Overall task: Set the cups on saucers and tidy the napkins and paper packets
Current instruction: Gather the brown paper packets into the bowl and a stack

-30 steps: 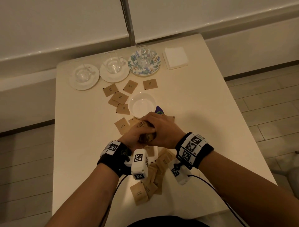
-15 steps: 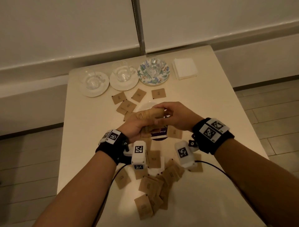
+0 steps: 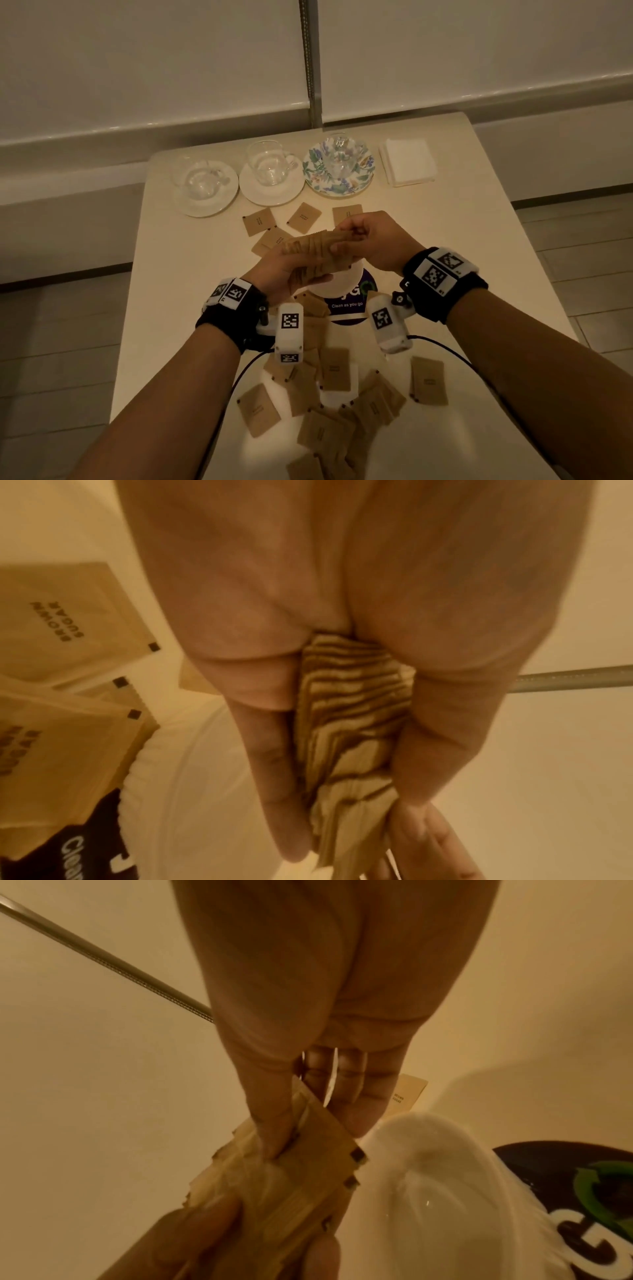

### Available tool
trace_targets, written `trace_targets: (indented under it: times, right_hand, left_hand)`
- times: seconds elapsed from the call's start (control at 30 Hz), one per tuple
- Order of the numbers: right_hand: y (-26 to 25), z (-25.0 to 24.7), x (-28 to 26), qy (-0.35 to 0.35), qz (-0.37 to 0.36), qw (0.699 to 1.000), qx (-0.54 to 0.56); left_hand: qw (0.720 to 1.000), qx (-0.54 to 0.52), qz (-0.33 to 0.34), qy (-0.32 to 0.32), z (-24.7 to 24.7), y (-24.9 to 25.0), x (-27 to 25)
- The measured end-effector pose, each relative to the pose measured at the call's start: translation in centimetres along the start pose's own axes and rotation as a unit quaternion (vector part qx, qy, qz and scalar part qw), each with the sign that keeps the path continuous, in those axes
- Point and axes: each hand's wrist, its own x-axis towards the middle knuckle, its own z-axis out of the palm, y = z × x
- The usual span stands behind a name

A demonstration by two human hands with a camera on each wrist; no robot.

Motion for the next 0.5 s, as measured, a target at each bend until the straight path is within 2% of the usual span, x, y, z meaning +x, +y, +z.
trace_targets:
  times: [0.23,0.37,0.5]
  right_hand:
    - [-0.8,1.1,1.5,-0.037,-0.027,0.991,-0.126]
    - [-1.5,0.8,2.1,-0.057,-0.049,0.972,-0.221]
    - [-1.1,0.1,2.3,-0.021,-0.052,0.978,-0.2]
  left_hand:
    - [0.999,0.039,0.018,-0.005,-1.1,-0.2,1.0]
    - [0.996,0.077,0.035,0.038,-1.3,-0.5,1.4]
    - [0.999,0.037,0.026,0.029,-1.8,-0.3,1.2]
